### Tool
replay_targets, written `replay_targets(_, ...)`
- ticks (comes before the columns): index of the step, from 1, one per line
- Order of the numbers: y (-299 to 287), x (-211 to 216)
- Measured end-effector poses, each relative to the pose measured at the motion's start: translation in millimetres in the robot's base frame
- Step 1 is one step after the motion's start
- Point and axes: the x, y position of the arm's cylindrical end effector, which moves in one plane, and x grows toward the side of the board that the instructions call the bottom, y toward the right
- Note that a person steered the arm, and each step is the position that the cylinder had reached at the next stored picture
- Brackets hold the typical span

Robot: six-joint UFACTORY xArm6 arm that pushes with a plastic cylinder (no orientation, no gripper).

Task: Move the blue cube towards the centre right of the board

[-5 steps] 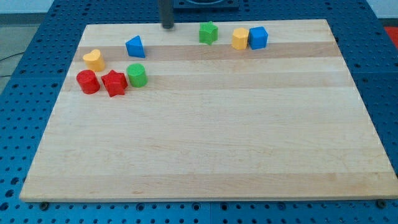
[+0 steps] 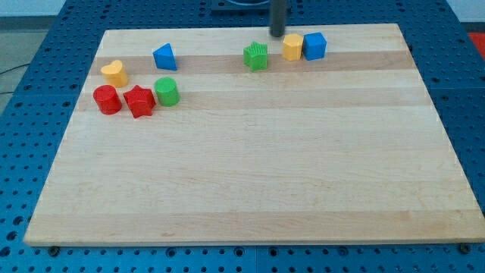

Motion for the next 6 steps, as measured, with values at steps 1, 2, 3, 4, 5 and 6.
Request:
replay_targets(1, 76.8, 58.6)
replay_targets(2, 111.3, 107.0)
replay_targets(3, 114.7, 58.0)
replay_targets(4, 64.6, 49.5)
replay_targets(5, 41.3, 80.5)
replay_targets(6, 54.8, 132.5)
